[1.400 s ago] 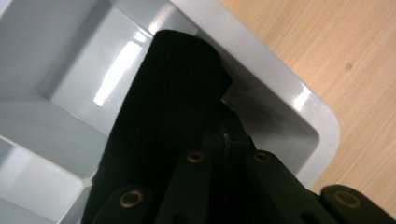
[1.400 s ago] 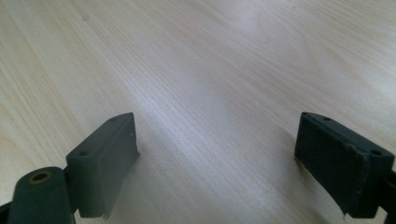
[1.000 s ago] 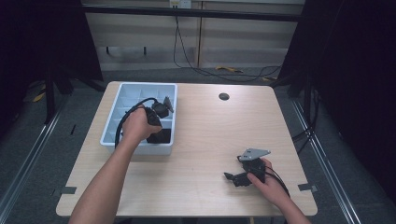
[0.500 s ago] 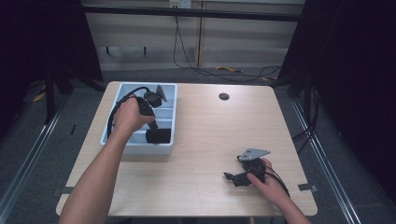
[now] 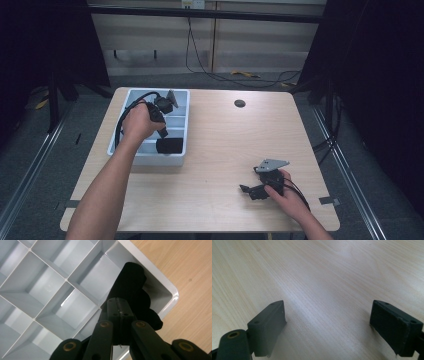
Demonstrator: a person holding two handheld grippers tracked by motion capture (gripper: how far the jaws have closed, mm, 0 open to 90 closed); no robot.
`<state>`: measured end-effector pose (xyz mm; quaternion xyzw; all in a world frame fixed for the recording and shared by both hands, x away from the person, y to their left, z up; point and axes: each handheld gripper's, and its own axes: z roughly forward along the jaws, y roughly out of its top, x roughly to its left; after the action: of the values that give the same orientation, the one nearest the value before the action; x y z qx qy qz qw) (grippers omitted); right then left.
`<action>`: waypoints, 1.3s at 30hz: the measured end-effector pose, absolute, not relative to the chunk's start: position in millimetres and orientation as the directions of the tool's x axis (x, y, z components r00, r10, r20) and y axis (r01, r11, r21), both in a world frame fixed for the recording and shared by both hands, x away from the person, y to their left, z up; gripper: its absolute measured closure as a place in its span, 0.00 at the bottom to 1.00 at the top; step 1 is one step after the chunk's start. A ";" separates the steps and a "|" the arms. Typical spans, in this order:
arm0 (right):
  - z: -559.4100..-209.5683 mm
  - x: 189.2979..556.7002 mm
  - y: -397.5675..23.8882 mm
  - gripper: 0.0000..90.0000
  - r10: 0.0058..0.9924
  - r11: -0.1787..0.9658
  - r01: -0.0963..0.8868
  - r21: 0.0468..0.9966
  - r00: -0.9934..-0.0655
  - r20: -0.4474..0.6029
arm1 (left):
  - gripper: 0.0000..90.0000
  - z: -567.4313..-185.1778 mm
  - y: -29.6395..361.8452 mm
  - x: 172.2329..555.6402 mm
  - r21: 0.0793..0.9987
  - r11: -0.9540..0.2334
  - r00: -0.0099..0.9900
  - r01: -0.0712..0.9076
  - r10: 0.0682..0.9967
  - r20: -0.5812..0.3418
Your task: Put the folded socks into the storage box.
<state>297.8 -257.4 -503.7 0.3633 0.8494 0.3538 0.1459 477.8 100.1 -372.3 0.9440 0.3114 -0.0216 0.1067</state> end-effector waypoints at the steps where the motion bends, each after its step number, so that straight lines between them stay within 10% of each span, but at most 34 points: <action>1: -503.7 297.8 -257.4 0.14 0.720 0.486 0.514 0.707 -0.693 0.009 | 1.00 -373.1 100.2 478.4 0.191 -0.782 0.804 0.594 0.585 -0.105; 39: -503.8 298.4 -257.0 0.14 0.717 0.489 0.510 0.708 -0.697 0.007 | 1.00 -411.1 76.4 469.2 0.138 -0.813 0.824 0.565 0.547 -0.148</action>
<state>298.4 -257.0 -503.8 0.3607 0.8504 0.3541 0.1459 469.2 76.4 -411.1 0.9508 0.2926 -0.0509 0.0883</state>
